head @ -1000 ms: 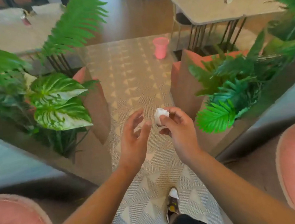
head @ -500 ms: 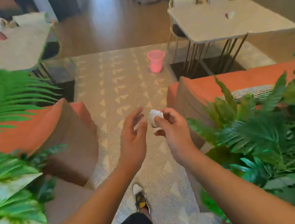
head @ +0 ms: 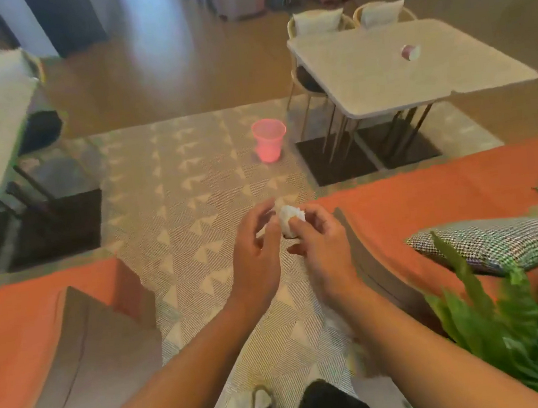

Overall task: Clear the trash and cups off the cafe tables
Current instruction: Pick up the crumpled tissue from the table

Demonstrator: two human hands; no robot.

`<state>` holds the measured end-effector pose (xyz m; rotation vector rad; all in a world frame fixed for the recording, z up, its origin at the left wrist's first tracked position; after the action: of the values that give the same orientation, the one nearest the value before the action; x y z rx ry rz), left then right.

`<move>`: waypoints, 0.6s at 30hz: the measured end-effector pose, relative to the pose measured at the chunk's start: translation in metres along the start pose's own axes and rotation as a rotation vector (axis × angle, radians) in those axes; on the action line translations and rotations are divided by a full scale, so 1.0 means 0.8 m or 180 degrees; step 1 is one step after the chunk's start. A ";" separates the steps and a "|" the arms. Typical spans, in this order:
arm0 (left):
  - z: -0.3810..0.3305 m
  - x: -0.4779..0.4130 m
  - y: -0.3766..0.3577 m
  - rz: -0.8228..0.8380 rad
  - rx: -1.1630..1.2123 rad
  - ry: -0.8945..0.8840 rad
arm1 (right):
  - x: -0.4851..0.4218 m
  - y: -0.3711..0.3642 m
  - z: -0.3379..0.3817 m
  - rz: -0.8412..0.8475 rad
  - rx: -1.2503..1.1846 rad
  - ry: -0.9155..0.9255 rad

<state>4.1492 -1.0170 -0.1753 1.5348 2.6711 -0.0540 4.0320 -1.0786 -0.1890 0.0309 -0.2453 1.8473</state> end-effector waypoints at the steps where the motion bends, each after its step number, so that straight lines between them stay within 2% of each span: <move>1: 0.001 -0.008 0.000 0.0009 0.0014 0.0028 | -0.008 -0.002 0.000 -0.0032 0.0020 -0.0007; 5: 0.016 -0.099 0.000 0.0006 0.0046 0.0062 | -0.101 -0.018 -0.001 -0.0130 0.0078 -0.0076; 18: 0.072 -0.473 -0.044 -0.0191 -0.0276 0.0124 | -0.492 -0.063 0.015 0.0205 -0.0155 -0.0283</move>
<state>4.3110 -1.3646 -0.2064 1.4456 2.7102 0.0885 4.1918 -1.4395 -0.2273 0.0721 -0.3569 1.9057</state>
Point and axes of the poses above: each hand's wrist, its own x-axis away from the middle knuckle, its own y-axis out of the back of the hand, z = x × y, the point moved 8 cm from there along -x, towards the middle knuckle, and after that the axes turned 2 degrees about z, right-handed, at the moved point
